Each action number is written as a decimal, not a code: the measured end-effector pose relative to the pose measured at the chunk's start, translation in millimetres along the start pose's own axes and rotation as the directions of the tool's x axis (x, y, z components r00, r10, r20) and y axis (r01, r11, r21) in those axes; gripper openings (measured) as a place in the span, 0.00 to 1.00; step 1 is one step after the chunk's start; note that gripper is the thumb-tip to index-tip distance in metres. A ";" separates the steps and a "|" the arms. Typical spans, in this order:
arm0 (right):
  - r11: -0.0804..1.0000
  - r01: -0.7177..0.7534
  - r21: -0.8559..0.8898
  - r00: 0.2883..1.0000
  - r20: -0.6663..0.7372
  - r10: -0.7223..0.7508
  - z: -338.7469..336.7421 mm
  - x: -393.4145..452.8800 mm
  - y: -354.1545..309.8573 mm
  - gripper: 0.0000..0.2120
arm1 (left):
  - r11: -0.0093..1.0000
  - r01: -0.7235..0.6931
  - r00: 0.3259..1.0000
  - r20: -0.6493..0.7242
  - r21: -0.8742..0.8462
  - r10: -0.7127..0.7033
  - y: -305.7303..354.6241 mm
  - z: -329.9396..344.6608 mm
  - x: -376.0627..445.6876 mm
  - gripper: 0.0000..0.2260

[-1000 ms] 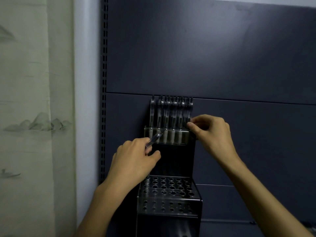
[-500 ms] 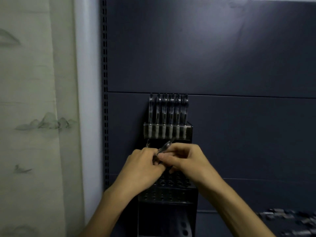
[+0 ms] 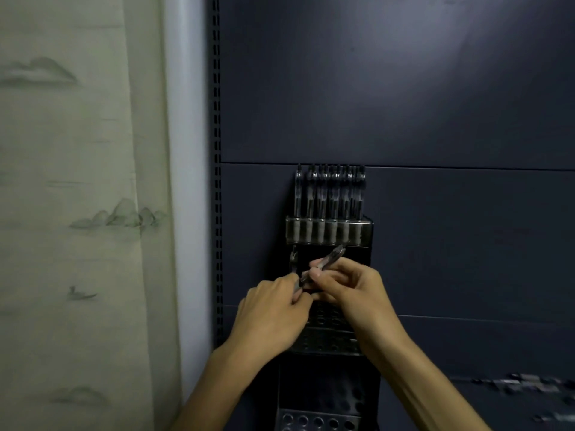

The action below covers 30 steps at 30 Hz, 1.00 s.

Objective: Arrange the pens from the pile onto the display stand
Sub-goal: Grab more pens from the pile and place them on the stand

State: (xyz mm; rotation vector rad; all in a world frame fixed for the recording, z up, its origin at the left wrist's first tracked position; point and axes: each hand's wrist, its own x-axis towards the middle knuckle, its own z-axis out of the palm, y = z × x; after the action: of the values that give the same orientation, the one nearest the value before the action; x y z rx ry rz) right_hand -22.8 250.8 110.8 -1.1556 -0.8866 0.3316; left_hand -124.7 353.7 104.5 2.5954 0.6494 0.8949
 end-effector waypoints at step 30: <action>0.465 0.154 -0.872 0.974 0.055 -0.220 -3.7 21.0 19.2 0.07 | 0.999 -0.028 0.991 -0.133 -0.016 0.025 -31.9 -10.0 -23.2 0.09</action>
State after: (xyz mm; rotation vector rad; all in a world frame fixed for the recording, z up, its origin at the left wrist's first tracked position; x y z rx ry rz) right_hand -2.9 269.6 102.4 -1.9845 -1.1551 -0.4374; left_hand -157.4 370.3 86.8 2.5507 0.6399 1.0839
